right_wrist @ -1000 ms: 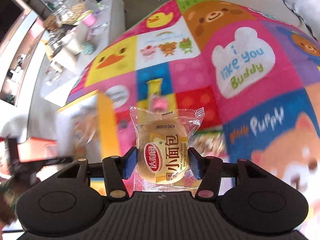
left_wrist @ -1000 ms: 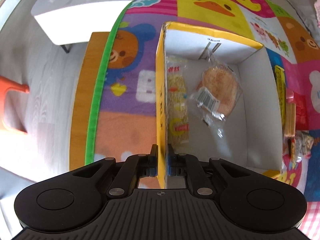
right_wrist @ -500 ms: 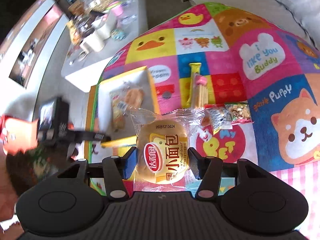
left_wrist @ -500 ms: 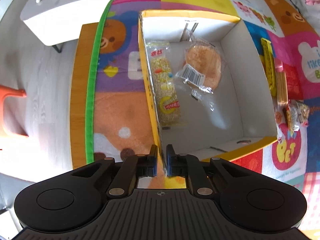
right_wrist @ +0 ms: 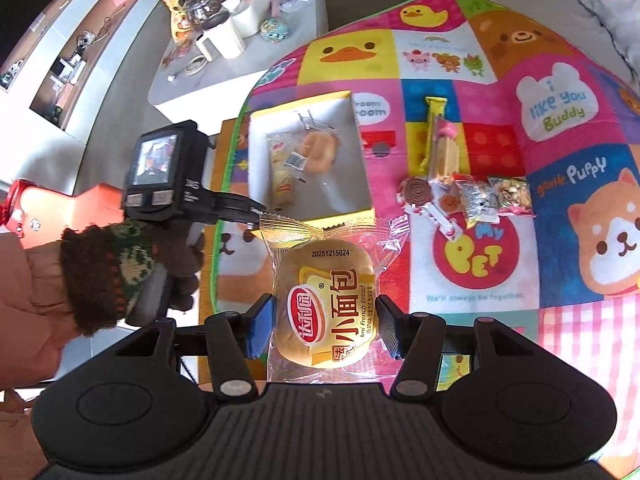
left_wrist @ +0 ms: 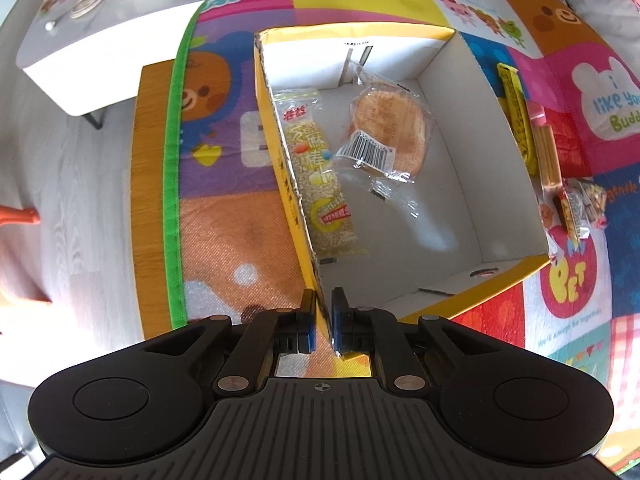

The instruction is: Organize objects

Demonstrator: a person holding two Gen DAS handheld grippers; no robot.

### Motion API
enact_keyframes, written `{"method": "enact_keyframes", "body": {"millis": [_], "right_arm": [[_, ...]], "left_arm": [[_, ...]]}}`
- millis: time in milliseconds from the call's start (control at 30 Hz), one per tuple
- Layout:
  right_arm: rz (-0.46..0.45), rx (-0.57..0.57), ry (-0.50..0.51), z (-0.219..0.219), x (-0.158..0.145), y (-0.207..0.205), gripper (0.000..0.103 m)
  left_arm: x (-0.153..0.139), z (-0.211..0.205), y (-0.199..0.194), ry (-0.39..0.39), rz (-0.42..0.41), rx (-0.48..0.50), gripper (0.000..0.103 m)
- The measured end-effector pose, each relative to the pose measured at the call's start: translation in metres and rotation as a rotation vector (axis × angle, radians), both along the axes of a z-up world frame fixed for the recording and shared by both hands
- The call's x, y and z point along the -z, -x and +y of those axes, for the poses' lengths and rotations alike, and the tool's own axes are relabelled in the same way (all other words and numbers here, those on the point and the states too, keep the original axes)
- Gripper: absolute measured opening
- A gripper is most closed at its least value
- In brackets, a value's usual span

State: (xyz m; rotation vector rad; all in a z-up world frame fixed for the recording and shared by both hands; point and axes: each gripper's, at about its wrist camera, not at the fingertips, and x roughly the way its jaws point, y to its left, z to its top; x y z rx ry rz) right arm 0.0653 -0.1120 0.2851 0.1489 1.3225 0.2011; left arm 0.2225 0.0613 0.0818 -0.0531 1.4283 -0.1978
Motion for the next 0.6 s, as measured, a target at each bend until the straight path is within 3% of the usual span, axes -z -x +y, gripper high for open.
{"method": "enact_keyframes", "body": {"millis": [600], "right_arm": [[-0.003,-0.051,-0.018,0.040,-0.001,-0.031,0.054]], "left_arm": [[0.000,0.021,0.002,0.058,-0.006,-0.036,0.010]]}}
